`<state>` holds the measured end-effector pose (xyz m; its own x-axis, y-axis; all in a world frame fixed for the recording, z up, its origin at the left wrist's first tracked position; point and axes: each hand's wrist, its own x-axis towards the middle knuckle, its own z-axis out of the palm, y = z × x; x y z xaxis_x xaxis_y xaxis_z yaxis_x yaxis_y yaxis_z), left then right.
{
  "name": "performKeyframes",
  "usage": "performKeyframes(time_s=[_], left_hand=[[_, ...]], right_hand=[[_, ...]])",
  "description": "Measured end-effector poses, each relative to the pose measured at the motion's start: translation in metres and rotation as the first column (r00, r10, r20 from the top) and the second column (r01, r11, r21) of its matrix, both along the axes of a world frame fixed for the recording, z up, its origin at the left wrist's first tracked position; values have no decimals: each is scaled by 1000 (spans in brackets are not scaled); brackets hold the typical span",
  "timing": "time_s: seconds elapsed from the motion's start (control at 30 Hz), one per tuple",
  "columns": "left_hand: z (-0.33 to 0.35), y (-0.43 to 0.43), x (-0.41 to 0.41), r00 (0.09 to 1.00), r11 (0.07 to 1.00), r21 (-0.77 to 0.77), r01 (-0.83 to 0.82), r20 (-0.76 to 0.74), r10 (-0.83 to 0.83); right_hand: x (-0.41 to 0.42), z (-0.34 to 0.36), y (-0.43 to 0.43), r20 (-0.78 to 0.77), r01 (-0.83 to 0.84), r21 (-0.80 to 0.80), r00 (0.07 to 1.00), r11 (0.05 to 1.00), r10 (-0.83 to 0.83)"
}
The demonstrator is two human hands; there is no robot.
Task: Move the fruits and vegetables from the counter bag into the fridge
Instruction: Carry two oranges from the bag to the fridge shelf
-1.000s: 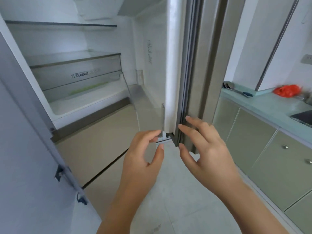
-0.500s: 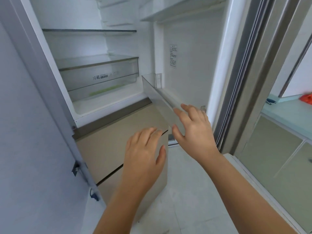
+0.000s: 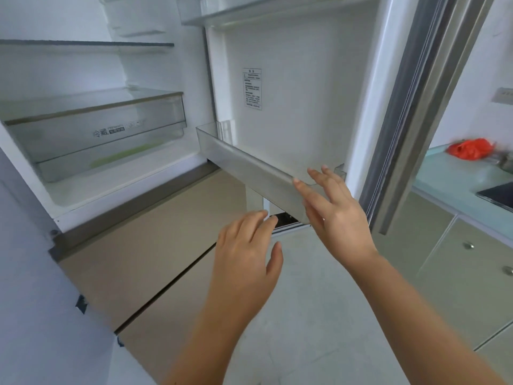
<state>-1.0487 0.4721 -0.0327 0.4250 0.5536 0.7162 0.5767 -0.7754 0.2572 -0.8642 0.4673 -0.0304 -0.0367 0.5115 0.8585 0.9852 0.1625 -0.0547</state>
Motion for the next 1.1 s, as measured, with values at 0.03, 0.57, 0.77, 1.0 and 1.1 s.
performKeyframes(time_s=[0.03,0.57,0.77,1.0,1.1], left_hand=[[-1,2,9,1000,1000,1,11,0,-11],[9,61,232,989,989,37,142,-52,-140],[11,91,284,991,991,46,128,-54,-126],[10,140,325,991,993,49,107,-82,-102],[11,161,345,988,992,36,120,-105,-115]], right_hand=[[11,1,-1,-19,5,-4,1000,1000,-5],[216,13,34,-147,-8,-175,989,985,-19],[260,19,65,-219,85,-265,965,961,-146],[309,20,115,-197,187,-372,941,909,-275],[328,23,136,-195,201,-373,937,906,-289]])
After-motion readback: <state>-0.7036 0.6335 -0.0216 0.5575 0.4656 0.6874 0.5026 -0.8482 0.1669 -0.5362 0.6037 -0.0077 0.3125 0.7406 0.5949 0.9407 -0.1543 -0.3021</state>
